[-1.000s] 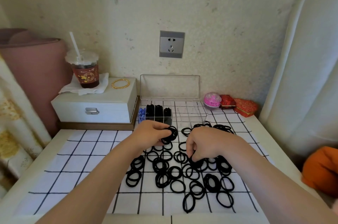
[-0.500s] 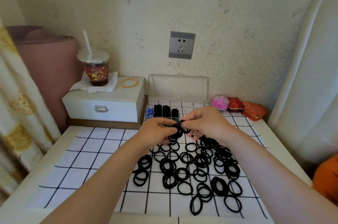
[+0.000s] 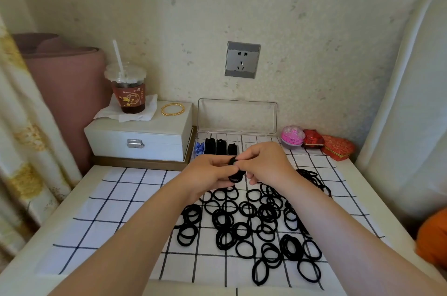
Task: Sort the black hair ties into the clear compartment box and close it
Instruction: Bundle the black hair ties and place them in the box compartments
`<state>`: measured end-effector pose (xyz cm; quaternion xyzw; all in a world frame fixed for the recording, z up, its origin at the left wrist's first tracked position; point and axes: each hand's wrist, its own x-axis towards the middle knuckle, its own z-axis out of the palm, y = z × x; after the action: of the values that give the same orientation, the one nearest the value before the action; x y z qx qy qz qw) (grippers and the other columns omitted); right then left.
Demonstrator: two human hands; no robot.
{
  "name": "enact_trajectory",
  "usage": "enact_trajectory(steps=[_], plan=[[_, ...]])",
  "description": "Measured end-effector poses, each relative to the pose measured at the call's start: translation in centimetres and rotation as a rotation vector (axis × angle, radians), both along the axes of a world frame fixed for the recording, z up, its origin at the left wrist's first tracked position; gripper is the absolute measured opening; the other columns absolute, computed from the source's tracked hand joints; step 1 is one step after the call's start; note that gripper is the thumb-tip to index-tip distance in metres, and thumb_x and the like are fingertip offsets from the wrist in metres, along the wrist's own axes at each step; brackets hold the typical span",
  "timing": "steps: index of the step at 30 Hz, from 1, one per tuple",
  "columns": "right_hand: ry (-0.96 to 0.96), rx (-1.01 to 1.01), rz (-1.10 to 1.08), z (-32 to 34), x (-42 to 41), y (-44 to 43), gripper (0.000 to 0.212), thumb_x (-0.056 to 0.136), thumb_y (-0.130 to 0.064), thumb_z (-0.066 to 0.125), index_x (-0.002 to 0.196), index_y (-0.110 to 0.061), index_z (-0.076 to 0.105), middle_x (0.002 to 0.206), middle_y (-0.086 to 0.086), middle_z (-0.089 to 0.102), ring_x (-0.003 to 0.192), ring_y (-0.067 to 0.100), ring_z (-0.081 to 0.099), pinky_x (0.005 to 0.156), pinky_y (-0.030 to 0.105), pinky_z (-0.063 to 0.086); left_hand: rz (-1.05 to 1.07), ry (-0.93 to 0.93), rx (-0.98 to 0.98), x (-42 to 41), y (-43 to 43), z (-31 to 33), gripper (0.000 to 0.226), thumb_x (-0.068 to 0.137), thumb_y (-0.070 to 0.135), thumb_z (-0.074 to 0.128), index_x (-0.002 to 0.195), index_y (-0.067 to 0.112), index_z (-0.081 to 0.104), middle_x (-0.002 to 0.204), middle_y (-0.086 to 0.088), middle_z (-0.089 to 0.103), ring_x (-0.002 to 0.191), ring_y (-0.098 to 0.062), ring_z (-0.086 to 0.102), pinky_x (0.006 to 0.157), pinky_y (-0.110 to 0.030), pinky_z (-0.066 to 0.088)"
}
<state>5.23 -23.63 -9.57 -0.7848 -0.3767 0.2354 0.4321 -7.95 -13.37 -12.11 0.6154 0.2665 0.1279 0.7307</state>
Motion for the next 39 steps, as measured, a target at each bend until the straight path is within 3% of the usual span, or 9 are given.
enact_trajectory(steps=[3,6,10,17,24,27,31,35,39], plan=[[0.065,-0.018,0.036,0.1,0.3,-0.2,0.022,0.082,-0.014,0.08,0.102,-0.017,0.072,0.092,0.012,0.073,0.06,0.014,0.063,0.051,0.028,0.056,0.009,0.016,0.013,-0.1,0.4,-0.1,0.037,0.089,0.001,0.067,0.124,0.012,0.065,0.111,-0.008,0.074,0.1,-0.018,0.072,0.084,-0.028,0.059],[0.301,-0.064,0.093,0.2,1.1,-0.8,0.041,0.086,-0.016,0.078,0.124,-0.014,0.062,0.113,0.009,0.069,0.078,0.017,0.07,0.057,0.027,0.056,0.026,0.019,0.015,-0.1,0.7,0.1,0.039,0.087,0.004,0.07,0.125,0.008,0.062,0.112,-0.011,0.072,0.097,-0.019,0.073,0.082,-0.028,0.059],[0.567,-0.112,0.243,0.3,1.9,-1.4,0.025,0.091,-0.015,0.071,0.114,-0.007,0.071,0.107,0.01,0.076,0.093,0.025,0.072,0.075,0.035,0.061,0.038,0.024,0.068,-0.2,0.7,0.3,0.03,0.086,0.006,0.073,0.116,0.008,0.068,0.107,-0.008,0.074,0.093,-0.015,0.074,0.08,-0.025,0.059],[0.677,-0.077,0.158,-0.3,1.6,-1.0,0.041,0.081,-0.022,0.076,0.115,0.0,0.069,0.111,0.017,0.073,0.099,0.031,0.073,0.082,0.041,0.061,0.062,0.036,0.186,-0.4,0.5,0.9,0.024,0.081,0.007,0.079,0.101,0.017,0.073,0.099,-0.001,0.073,0.088,-0.01,0.073,0.075,-0.024,0.06],[0.531,0.011,0.032,0.1,0.9,0.1,0.029,0.085,-0.013,0.076,0.11,0.0,0.069,0.097,0.018,0.076,0.08,0.025,0.075,0.065,0.031,0.061,0.072,0.031,0.349,-0.7,1.5,1.3,0.03,0.081,0.016,0.079,0.109,0.022,0.071,0.102,0.004,0.072,0.092,-0.009,0.071,0.082,-0.026,0.059],[0.377,0.097,-0.107,0.9,1.1,1.3,0.019,0.084,-0.011,0.078,0.099,-0.005,0.069,0.088,0.015,0.076,0.073,0.024,0.075,0.061,0.032,0.062,0.159,0.107,0.674,-0.6,2.3,0.9,0.031,0.087,0.027,0.072,0.117,0.027,0.067,0.114,0.012,0.067,0.108,-0.005,0.061,0.095,-0.022,0.046],[0.18,0.193,-0.211,1.8,1.9,4.6,0.011,0.086,-0.013,0.078,0.087,-0.014,0.067,0.079,0.006,0.073,0.069,0.019,0.071,0.058,0.03,0.058,0.131,0.262,1.104,-0.8,3.2,-0.4,0.044,0.092,0.025,0.063,0.135,0.025,0.057,0.14,0.003,0.05,0.135,-0.014,0.034,0.11,-0.028,0.031],[-0.135,0.123,-0.241,0.5,3.2,8.4,0.007,0.082,-0.02,0.08,0.085,-0.016,0.075,0.071,0.001,0.071,0.064,0.014,0.067,0.056,0.024,0.046,0.046,0.354,1.12,-0.8,3.7,-1.5,0.06,0.091,0.028,0.063,0.148,0.023,0.042,0.156,-0.002,0.031,0.146,-0.017,0.017,0.119,-0.035,0.024],[-0.421,0.016,-0.207,-0.9,4.0,9.8,0.006,0.081,-0.025,0.08,0.085,-0.02,0.078,0.076,-0.003,0.072,0.073,0.013,0.067,0.064,0.026,0.049,0.04,0.34,1.108,-0.9,3.9,-1.8,0.062,0.092,0.026,0.063,0.149,0.023,0.039,0.157,-0.001,0.027,0.147,-0.016,0.014,0.118,-0.034,0.025]])
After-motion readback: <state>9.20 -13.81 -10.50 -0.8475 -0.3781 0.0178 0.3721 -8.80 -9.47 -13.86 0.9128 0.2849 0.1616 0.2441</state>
